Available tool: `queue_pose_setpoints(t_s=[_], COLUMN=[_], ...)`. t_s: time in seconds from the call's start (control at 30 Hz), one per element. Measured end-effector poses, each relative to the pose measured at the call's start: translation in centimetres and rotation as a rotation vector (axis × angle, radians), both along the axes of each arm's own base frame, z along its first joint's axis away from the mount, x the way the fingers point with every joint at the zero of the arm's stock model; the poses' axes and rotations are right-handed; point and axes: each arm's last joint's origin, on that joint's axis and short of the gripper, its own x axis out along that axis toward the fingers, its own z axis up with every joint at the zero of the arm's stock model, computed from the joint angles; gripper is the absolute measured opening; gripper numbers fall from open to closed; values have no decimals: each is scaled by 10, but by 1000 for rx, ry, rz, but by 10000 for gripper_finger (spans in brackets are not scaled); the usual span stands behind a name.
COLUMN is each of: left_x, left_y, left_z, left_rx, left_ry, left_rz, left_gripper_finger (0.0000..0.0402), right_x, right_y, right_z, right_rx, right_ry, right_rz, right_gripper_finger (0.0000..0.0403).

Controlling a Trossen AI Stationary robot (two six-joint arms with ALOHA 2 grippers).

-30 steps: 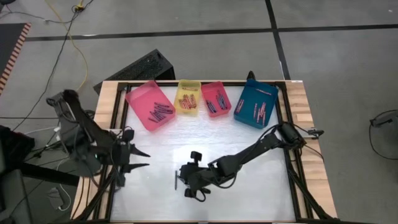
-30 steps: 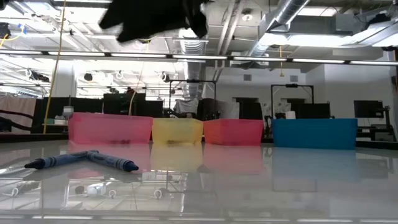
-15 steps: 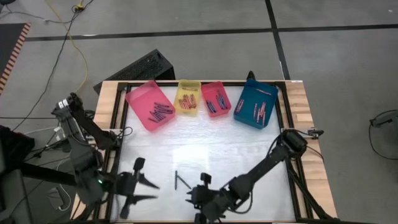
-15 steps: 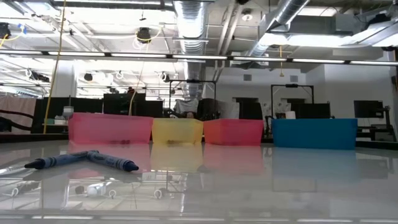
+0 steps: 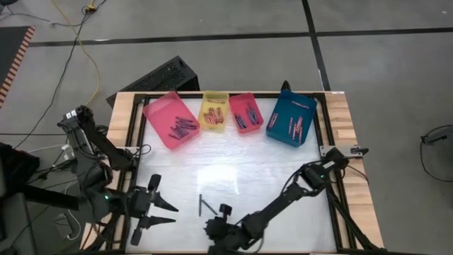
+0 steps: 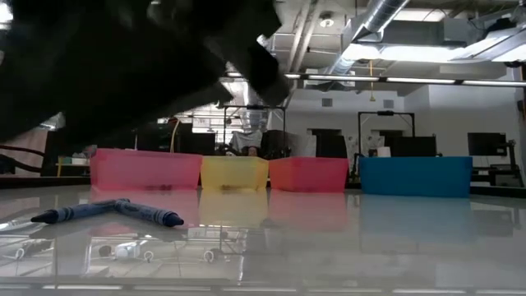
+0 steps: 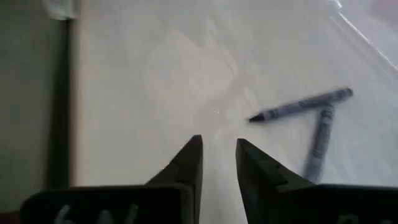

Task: Sort crayons
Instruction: Put the blue crayon into the red bin

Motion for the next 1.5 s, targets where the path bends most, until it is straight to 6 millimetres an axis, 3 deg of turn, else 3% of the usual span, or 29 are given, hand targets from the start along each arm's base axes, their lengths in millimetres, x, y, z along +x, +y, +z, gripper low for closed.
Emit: queue_pose_setpoints(t_s=[0.13, 0.33, 0.47, 0.67, 0.97, 1.27, 1.5], left_x=[-5, -15, -20, -21, -23, -13, -1], left_y=[-1, -5, -5, -4, -3, 24, 51], left_z=[-7, -10, -11, -21, -82, -110, -120], left_rx=[-5, 82, 118, 144, 142, 28, -18], left_ry=[59, 46, 32, 76, 219, 378, 418], left_rz=[10, 30, 84, 74, 65, -121, -227], left_gripper_finger=[113, 113, 113, 114, 152, 188, 183], right_x=[13, 7, 10, 21, 30, 32, 30], right_y=[-12, -25, -32, -43, -59, -57, -46], right_z=[11, 46, 58, 43, 42, 33, 0], right_rx=[-10, -195, -246, -127, -106, -43, -77], right_ry=[91, 142, 171, 212, 213, 227, 303], right_rz=[-89, -96, -40, -55, -98, -112, -99], right_gripper_finger=[91, 91, 91, 94, 132, 190, 199])
